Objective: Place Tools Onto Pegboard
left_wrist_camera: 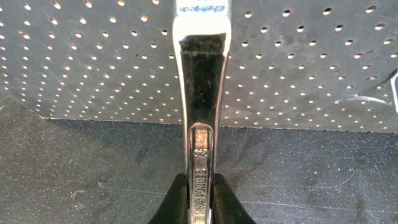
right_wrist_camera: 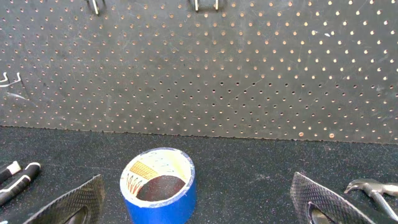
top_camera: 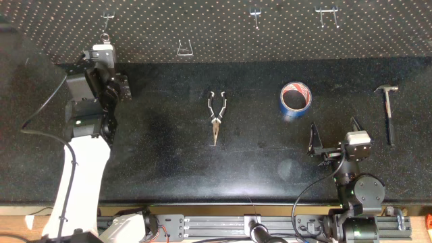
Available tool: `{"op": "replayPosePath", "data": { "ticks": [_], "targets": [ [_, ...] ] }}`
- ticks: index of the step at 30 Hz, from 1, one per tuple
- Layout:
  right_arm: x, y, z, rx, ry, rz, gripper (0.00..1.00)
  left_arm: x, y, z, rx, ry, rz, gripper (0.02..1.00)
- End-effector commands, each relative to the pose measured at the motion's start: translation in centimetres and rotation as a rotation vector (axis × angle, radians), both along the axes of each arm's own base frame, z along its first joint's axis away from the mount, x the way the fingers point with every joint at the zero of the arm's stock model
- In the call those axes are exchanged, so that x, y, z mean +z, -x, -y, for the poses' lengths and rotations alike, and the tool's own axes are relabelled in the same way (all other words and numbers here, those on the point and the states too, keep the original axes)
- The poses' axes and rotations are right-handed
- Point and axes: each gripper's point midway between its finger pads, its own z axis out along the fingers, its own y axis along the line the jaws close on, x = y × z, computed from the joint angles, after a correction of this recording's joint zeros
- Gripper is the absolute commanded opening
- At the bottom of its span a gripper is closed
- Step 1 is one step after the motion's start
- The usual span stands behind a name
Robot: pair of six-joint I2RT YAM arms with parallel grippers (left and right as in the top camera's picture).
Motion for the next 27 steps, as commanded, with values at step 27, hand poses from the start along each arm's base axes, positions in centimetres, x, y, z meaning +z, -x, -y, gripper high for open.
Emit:
{"op": "replayPosePath", "data": {
  "ticks": [27],
  "targets": [
    [-0.1, 0.0, 0.1, -0.008, -0.015, -0.003, 0.976, 1.3, -6.7, -1.7, 0.056, -0.004, 0.129, 0.027]
  ]
}}
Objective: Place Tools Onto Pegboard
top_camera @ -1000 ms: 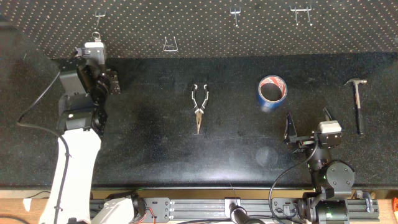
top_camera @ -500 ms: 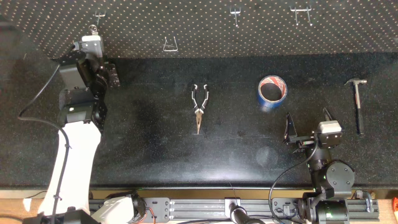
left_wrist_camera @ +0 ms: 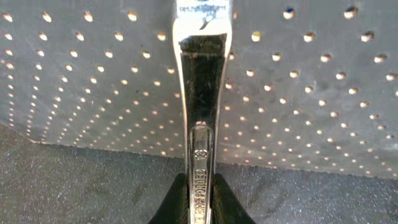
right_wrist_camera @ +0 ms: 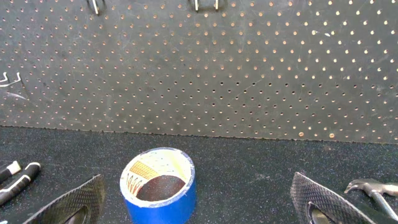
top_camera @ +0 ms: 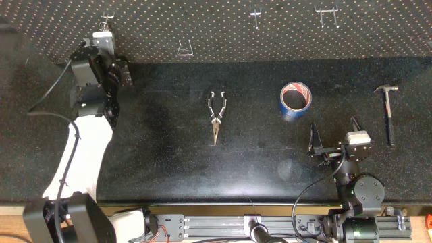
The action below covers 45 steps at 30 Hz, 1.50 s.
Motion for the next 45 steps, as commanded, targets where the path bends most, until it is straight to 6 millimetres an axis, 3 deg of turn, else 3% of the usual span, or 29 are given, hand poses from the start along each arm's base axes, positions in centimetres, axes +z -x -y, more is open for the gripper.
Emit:
{"op": "replayPosePath", "data": {
  "ticks": [1, 2, 4, 5, 6, 8, 10, 16, 20, 21, 23, 25, 26, 27, 28, 29, 30, 33, 35, 36, 40, 45],
  "targets": [
    [-0.1, 0.0, 0.1, -0.008, -0.015, -0.003, 0.976, 2.1, -2.5, -0.7, 0.022, -0.007, 0.084, 0.031],
    [-0.1, 0.0, 0.1, -0.008, -0.015, -0.003, 0.976, 1.8, -2.6, -0.7, 0.022, -0.007, 0.081, 0.056],
    [-0.1, 0.0, 0.1, -0.008, -0.015, -0.003, 0.976, 1.6, -2.6, -0.7, 0.022, -0.006, 0.075, 0.272],
    [-0.1, 0.0, 0.1, -0.008, -0.015, -0.003, 0.976, 1.6, -2.6, -0.8, 0.026, -0.009, 0.074, 0.457],
    [-0.1, 0.0, 0.1, -0.008, -0.015, -0.003, 0.976, 1.7, -2.4, -1.1, 0.044, -0.02, 0.073, 0.713],
    [-0.1, 0.0, 0.1, -0.008, -0.015, -0.003, 0.976, 2.7, -1.9, -1.1, 0.051, -0.025, 0.083, 0.996],
    [-0.1, 0.0, 0.1, -0.008, -0.015, -0.003, 0.976, 3.7, -1.1, -1.0, 0.051, -0.024, 0.087, 0.996],
    [-0.1, 0.0, 0.1, -0.008, -0.015, -0.003, 0.976, 6.6, 6.4, 0.5, 0.043, -0.004, -0.01, 0.996],
    [-0.1, 0.0, 0.1, -0.008, -0.015, -0.003, 0.976, 7.9, 9.8, 1.7, 0.007, 0.023, -0.024, 0.993],
    [-0.1, 0.0, 0.1, -0.008, -0.015, -0.003, 0.976, 7.7, 10.5, 3.8, -0.037, 0.156, -0.03, 0.996],
    [-0.1, 0.0, 0.1, -0.008, -0.015, -0.003, 0.976, 7.3, 10.5, 5.7, 0.031, 0.35, -0.036, 0.998],
    [-0.1, 0.0, 0.1, -0.008, -0.015, -0.003, 0.976, 6.5, 10.9, 8.7, -0.01, 0.326, -0.084, 1.0],
    [-0.1, 0.0, 0.1, -0.008, -0.015, -0.003, 0.976, 5.3, 12.4, 13.0, -0.061, 0.316, -0.155, 0.998],
    [-0.1, 0.0, 0.1, -0.008, -0.015, -0.003, 0.976, 3.9, 14.3, 15.1, -0.01, 0.348, -0.225, 0.998],
    [-0.1, 0.0, 0.1, -0.008, -0.015, -0.003, 0.976, 2.6, 16.0, 19.0, -0.044, 0.354, -0.287, 0.998],
    [-0.1, 0.0, 0.1, -0.008, -0.015, -0.003, 0.976, 0.8, 16.0, 22.0, -0.085, 0.323, -0.363, 0.998],
    [-0.1, 0.0, 0.1, -0.008, -0.015, -0.003, 0.976, 0.0, 15.9, 23.2, -0.092, 0.312, -0.408, 0.998],
    [-0.1, 0.0, 0.1, -0.008, -0.015, -0.003, 0.976, -2.2, 15.2, 25.8, -0.106, 0.279, -0.597, 0.998],
    [-0.1, 0.0, 0.1, -0.008, -0.015, -0.003, 0.976, -2.9, 14.4, 26.6, -0.106, 0.244, -0.649, 0.998],
    [-0.1, 0.0, 0.1, -0.008, -0.015, -0.003, 0.976, -3.5, 13.3, 27.4, -0.162, 0.19, -0.666, 0.998],
    [-0.1, 0.0, 0.1, -0.008, -0.015, -0.003, 0.976, -5.2, 11.0, 28.3, -0.198, 0.128, -0.694, 0.998],
    [-0.1, 0.0, 0.1, -0.008, -0.015, -0.003, 0.976, -7.0, 8.8, 26.2, -0.119, 0.156, -0.715, 0.998]
  ]
}}
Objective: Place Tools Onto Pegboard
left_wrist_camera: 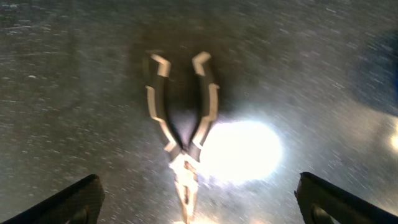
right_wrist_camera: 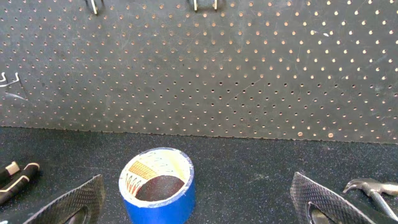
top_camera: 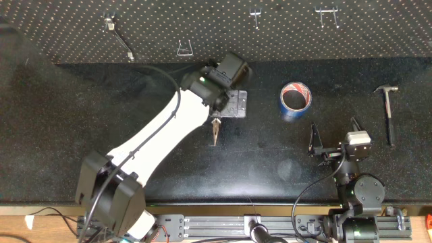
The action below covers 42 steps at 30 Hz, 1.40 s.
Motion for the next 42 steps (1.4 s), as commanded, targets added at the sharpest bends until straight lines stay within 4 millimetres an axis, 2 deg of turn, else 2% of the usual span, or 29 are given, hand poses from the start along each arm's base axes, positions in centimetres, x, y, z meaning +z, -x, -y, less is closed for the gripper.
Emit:
{"op": "replayPosePath", "data": {
  "ticks": [1, 3, 5, 8, 18, 21, 26, 42],
  "targets": [
    [-0.1, 0.0, 0.1, -0.004, -0.015, -0.003, 0.976, -0.8, -2.4, -1.1, 0.035, 0.012, 0.001, 0.998],
    [-0.1, 0.0, 0.1, -0.004, -0.015, -0.003, 0.976, -1.7, -2.4, -0.9, 0.034, 0.016, -0.019, 0.998],
    [-0.1, 0.0, 0.1, -0.004, -0.015, -0.003, 0.976, -3.0, -2.2, 0.2, 0.022, 0.062, -0.066, 0.998],
    [-0.1, 0.0, 0.1, -0.004, -0.015, -0.003, 0.976, -4.0, -1.2, 0.9, 0.017, 0.116, -0.15, 0.998],
    [-0.1, 0.0, 0.1, -0.004, -0.015, -0.003, 0.976, -5.4, -2.2, -1.0, 0.067, 0.071, -0.166, 0.998],
    [-0.1, 0.0, 0.1, -0.004, -0.015, -0.003, 0.976, -6.0, -2.7, -0.9, 0.049, 0.05, -0.172, 0.998],
    [-0.1, 0.0, 0.1, -0.004, -0.015, -0.003, 0.976, -5.6, -4.1, -1.2, 0.059, -0.001, -0.146, 0.998],
    [-0.1, 0.0, 0.1, -0.004, -0.015, -0.003, 0.976, -7.4, -4.0, -1.3, 0.061, -0.023, -0.181, 0.998]
  ]
}}
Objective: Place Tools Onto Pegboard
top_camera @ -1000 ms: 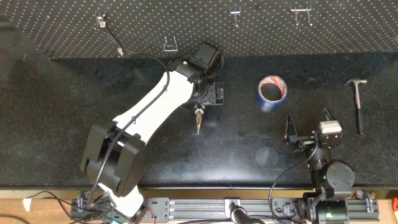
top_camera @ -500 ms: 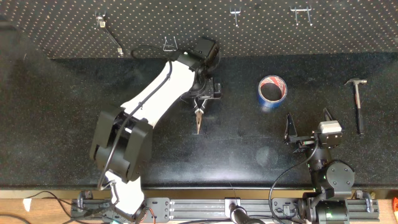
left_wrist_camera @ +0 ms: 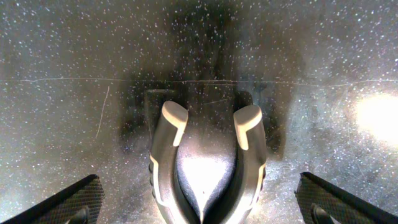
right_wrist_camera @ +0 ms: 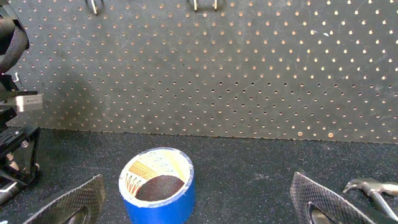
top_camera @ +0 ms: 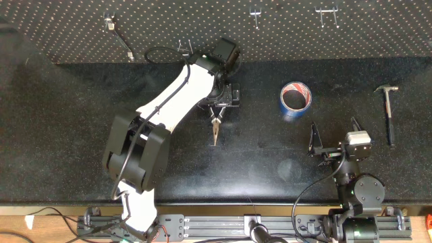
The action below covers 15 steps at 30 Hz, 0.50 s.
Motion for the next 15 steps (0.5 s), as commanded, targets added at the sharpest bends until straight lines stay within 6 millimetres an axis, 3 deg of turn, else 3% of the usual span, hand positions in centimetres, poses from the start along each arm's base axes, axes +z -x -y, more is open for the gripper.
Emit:
{"op": "replayPosePath", "data": {
  "ticks": [1, 15],
  "targets": [
    [-0.1, 0.0, 0.1, -0.004, -0.015, -0.003, 0.976, -0.3, -0.7, -0.1, -0.008, -0.018, 0.008, 0.998],
    [-0.1, 0.0, 0.1, -0.004, -0.015, -0.003, 0.976, -1.5, -0.9, 0.9, -0.004, 0.025, -0.01, 0.998]
  ]
}}
